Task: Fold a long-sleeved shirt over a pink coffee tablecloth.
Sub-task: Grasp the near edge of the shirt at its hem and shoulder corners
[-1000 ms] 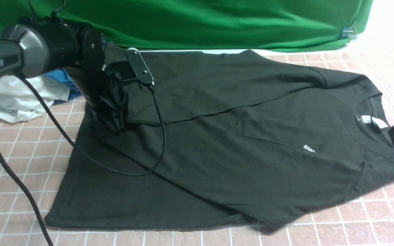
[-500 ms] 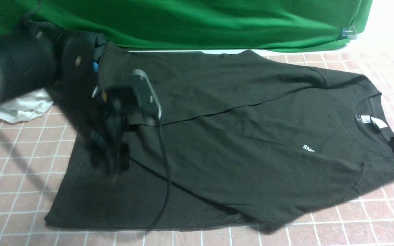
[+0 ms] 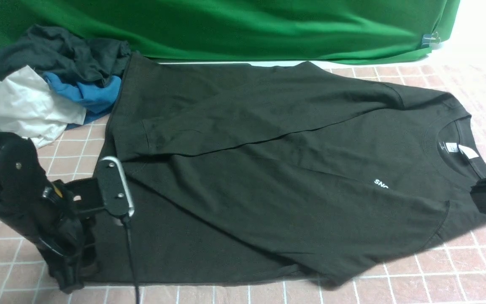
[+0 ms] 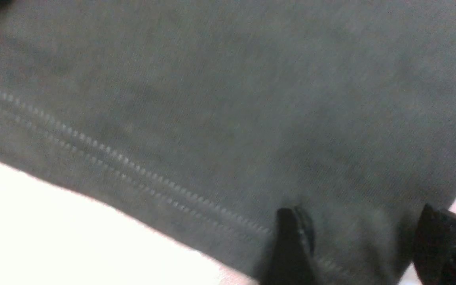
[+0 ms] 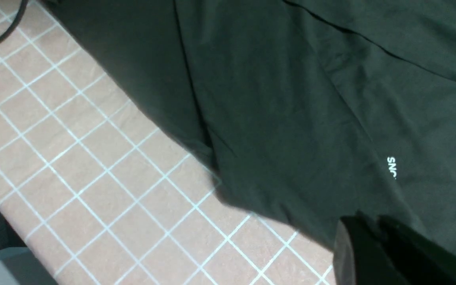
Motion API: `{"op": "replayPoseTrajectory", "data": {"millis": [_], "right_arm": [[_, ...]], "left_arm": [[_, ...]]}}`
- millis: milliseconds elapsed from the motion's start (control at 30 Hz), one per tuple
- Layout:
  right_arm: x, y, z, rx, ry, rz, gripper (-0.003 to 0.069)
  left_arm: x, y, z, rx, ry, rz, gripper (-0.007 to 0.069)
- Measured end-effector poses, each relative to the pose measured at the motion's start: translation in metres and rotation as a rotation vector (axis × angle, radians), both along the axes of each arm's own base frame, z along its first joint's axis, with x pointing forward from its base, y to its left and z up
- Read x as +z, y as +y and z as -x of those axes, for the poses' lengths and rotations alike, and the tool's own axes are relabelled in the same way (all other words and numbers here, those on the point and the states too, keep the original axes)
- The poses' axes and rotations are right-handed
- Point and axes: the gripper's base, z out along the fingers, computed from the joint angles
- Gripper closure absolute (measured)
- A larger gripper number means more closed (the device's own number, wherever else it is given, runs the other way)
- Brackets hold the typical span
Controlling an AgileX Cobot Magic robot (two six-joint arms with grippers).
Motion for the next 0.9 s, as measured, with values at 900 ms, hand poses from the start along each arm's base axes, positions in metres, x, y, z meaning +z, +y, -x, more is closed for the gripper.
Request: {"op": "replayPoseTrajectory", "data": {"millis": [900], "right_arm": [[0.002,0.005,0.001,0.014,0.011,-0.060,0.0596]], "left_arm": [[-0.019,0.003,-0.002,-0.208,0.086,-0.070,0.0187]]}}
